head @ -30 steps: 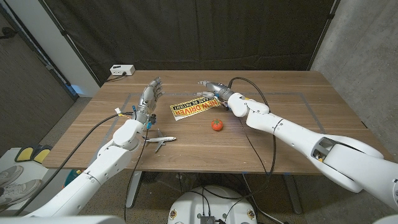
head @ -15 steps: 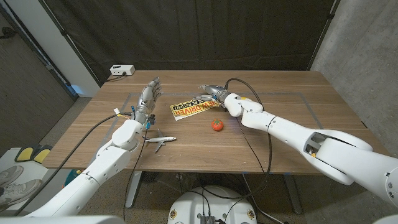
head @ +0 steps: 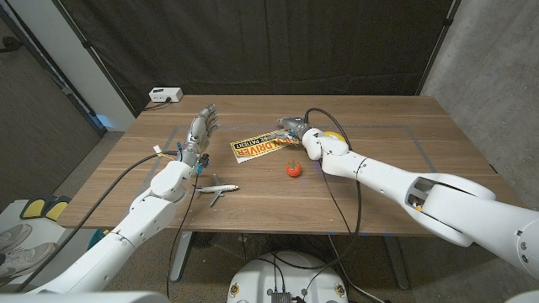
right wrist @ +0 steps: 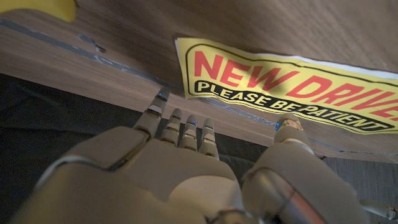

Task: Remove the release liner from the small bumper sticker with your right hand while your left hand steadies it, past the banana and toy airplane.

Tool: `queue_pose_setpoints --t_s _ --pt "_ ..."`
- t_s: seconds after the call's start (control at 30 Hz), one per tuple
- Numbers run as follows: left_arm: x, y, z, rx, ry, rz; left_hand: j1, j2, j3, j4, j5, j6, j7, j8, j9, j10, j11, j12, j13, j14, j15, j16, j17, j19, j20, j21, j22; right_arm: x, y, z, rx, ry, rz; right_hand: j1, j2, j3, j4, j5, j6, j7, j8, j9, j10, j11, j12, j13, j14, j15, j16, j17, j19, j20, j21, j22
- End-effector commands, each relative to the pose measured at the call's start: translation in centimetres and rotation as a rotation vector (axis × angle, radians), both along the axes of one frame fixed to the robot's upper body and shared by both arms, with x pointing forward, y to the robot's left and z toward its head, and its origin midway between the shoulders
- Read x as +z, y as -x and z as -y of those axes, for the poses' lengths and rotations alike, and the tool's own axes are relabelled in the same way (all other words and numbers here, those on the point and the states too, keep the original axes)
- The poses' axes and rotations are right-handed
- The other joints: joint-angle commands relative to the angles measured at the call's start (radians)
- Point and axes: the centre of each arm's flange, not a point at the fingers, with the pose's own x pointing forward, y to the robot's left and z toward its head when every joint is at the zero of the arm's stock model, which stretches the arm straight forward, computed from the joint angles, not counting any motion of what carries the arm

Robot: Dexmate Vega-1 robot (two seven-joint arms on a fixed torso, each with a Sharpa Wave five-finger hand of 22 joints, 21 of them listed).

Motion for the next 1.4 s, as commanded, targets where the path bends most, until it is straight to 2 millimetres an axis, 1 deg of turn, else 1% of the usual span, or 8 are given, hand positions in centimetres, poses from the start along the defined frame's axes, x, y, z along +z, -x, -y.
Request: queue_pose_setpoints --t_s 0.03,0.17,0.37,0.53,0.77,1.03,1.2,1.4 --pt "0.2 -0.6 -0.1 -0.004 -0.003 -0.009 -0.013 0.018 -0.006 0.001 0.003 0.003 -0.005 -0.003 0.005 0.006 0.000 0.000 0.005 0.006 0.003 0.002 0.006 -0.004 0.009 -0.003 0.006 -0.8 -0.1 1.3 -0.113 0.050 -0.058 -0.002 -0.023 -0.017 0.005 0.013 0.023 0.005 0.004 0.005 0.018 0.005 0.012 0.005 0.038 -0.003 0.015 0.008 0.033 -0.005 0.011 0.003" --pt "0.3 -0.9 -0.1 -0.009 -0.005 -0.011 -0.013 0.018 -0.006 0.001 0.003 0.004 -0.005 -0.003 0.005 0.005 -0.001 0.000 0.005 0.006 0.003 0.001 0.006 -0.004 0.009 -0.004 0.006 -0.9 0.2 1.7 -0.126 0.057 -0.028 0.010 -0.019 -0.027 0.011 0.032 0.075 0.009 0.018 0.006 0.093 0.006 0.034 0.008 0.126 -0.032 0.046 0.018 0.084 -0.015 0.024 0.007" --pt "0.5 -1.2 0.0 -0.016 -0.008 -0.007 -0.013 0.018 -0.007 0.000 0.003 0.003 -0.006 -0.004 0.005 0.004 -0.001 -0.001 0.006 0.003 0.005 0.000 0.006 -0.004 0.009 -0.005 0.006 -1.3 0.1 1.7 -0.141 0.095 0.020 0.094 -0.014 -0.023 -0.014 0.059 0.128 -0.009 0.029 0.006 0.163 -0.016 0.049 0.015 0.214 -0.075 0.084 0.036 0.126 -0.048 0.036 0.012" --pt "0.5 -1.1 -0.2 -0.012 -0.003 -0.008 -0.013 0.017 -0.007 0.000 0.003 0.004 -0.006 -0.004 0.006 0.003 -0.002 -0.002 0.006 0.003 0.005 -0.001 0.006 -0.004 0.009 -0.006 0.006 -1.9 -0.1 1.6 -0.148 0.130 0.069 0.253 -0.042 -0.024 -0.036 0.091 0.169 -0.053 0.036 0.007 0.206 -0.069 0.054 0.026 0.268 -0.144 0.123 0.068 0.118 -0.114 0.032 0.019" --pt "0.2 -0.9 -0.4 -0.006 0.004 -0.011 -0.014 0.016 -0.008 0.000 0.003 0.004 -0.007 -0.004 0.006 0.003 -0.001 -0.003 0.006 0.003 0.003 -0.001 0.006 -0.004 0.009 -0.007 0.006 -2.6 0.1 1.6 -0.134 0.146 0.205 0.462 -0.023 -0.055 -0.015 0.135 0.340 -0.086 0.084 0.011 0.369 -0.116 0.108 0.057 0.404 -0.225 0.259 0.188 0.212 -0.168 0.099 0.052" --pt "0.2 -0.9 -0.4 -0.009 0.002 -0.014 -0.014 0.014 -0.009 0.000 0.003 0.005 -0.007 -0.004 0.006 0.002 -0.001 -0.004 0.006 0.003 0.004 -0.002 0.007 -0.006 0.009 -0.009 0.006 -2.8 0.8 1.7 -0.055 0.092 0.376 0.548 0.031 -0.087 0.004 0.133 0.491 -0.093 0.119 0.013 0.502 -0.112 0.164 0.082 0.503 -0.228 0.375 0.296 0.261 -0.155 0.154 0.075" --pt "0.3 -1.0 -0.4 -0.013 -0.001 -0.013 -0.015 0.012 -0.011 0.000 0.003 0.004 -0.010 -0.005 0.005 -0.002 0.000 -0.006 0.006 0.001 0.004 -0.002 0.007 -0.006 0.010 -0.010 0.006 -2.9 1.3 1.8 -0.031 0.077 0.445 0.624 0.081 -0.073 -0.005 0.134 0.633 -0.092 0.154 0.011 0.624 -0.114 0.218 0.093 0.622 -0.241 0.422 0.325 0.311 -0.147 0.191 0.073" --pt "0.5 -0.9 -0.3 -0.017 -0.008 -0.013 -0.016 0.008 -0.013 -0.001 0.002 0.004 -0.012 -0.005 0.005 -0.003 0.000 -0.006 0.006 0.000 0.004 -0.003 0.007 -0.007 0.009 -0.012 0.006 -2.4 1.7 2.3 0.003 -0.009 0.483 0.678 0.112 -0.060 -0.013 0.131 0.703 -0.092 0.168 0.009 0.697 -0.112 0.247 0.097 0.703 -0.247 0.454 0.346 0.352 -0.145 0.221 0.072"
